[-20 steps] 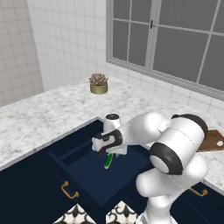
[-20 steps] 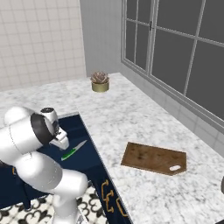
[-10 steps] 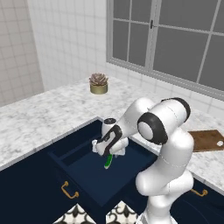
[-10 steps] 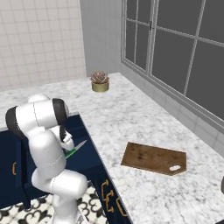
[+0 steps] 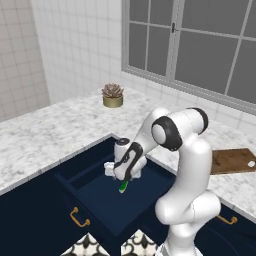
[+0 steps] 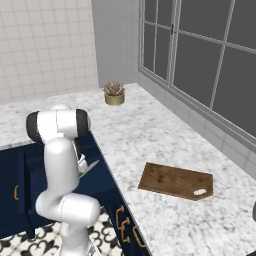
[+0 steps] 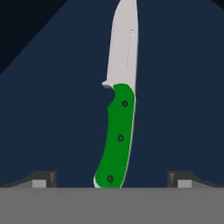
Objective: Pick up the knife from the drawer and place it on the cutting board. Then place the meat from the plate to the cutting board.
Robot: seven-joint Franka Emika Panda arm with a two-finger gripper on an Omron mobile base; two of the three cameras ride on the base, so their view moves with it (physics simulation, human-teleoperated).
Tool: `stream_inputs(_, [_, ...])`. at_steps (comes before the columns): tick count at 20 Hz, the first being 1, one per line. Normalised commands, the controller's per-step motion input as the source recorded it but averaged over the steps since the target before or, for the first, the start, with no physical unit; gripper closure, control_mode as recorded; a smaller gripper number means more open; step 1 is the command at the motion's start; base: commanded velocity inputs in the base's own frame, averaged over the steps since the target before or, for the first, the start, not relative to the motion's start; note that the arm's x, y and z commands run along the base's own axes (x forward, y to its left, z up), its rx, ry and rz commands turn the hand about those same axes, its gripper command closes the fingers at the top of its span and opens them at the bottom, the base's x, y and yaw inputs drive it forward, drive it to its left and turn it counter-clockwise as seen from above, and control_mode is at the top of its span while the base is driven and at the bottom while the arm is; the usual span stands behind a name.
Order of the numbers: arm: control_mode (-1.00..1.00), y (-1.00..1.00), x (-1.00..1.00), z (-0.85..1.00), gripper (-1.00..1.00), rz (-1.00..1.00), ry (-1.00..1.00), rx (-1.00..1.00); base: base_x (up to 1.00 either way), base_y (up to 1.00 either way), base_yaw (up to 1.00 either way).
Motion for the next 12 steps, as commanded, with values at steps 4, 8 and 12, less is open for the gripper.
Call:
stream_inputs(4, [-1.0, -0.12, 0.0, -0.36, -1.0, 0.0, 0.0, 0.0, 0.0, 0.0, 0.0])
stream_inputs(8, [-1.0, -0.06, 0.0, -0.29, -1.0, 0.0, 0.0, 0.0, 0.0, 0.0, 0.0])
stream_inputs(12, [-1.0, 0.0, 0.04, -0.22, -1.0, 0.0, 0.0, 0.0, 0.0, 0.0, 0.0])
